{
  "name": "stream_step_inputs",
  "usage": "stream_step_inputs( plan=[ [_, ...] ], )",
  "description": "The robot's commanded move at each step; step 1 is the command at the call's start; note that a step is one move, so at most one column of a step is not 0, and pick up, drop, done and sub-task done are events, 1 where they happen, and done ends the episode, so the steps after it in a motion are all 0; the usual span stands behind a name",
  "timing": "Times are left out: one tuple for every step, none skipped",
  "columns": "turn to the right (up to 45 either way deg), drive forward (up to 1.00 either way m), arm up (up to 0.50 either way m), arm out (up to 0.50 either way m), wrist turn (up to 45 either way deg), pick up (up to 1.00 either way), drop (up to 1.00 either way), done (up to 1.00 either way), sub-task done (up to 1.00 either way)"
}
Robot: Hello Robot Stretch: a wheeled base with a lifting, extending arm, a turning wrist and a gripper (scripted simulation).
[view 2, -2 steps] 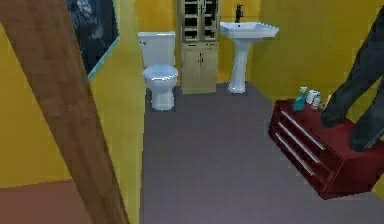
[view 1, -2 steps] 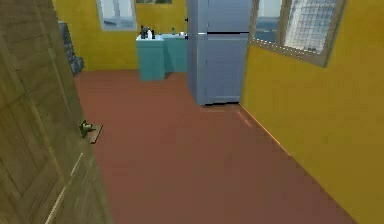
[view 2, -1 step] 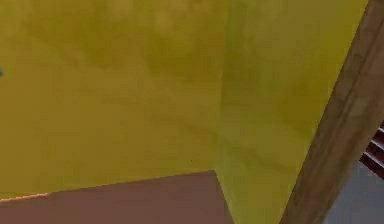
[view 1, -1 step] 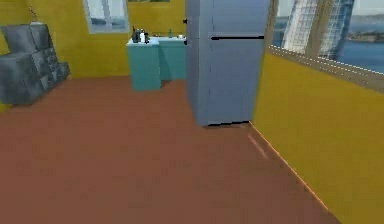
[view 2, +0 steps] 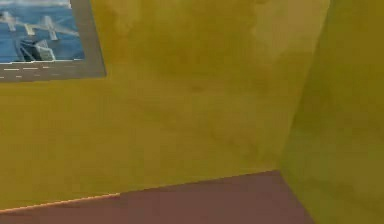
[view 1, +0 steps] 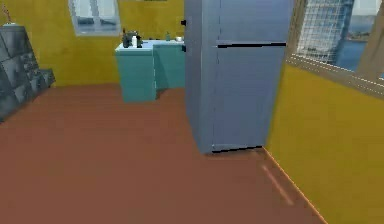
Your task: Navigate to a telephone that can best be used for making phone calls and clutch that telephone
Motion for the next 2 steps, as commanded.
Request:
stream_step_inputs(
  plan=[
    [-45.0,0.0,0.0,0.0,0.0,0.0,0.0,0.0,0.0],
    [-18.0,0.0,0.0,0.0,0.0,0.0,0.0,0.0,0.0]
  ],
)
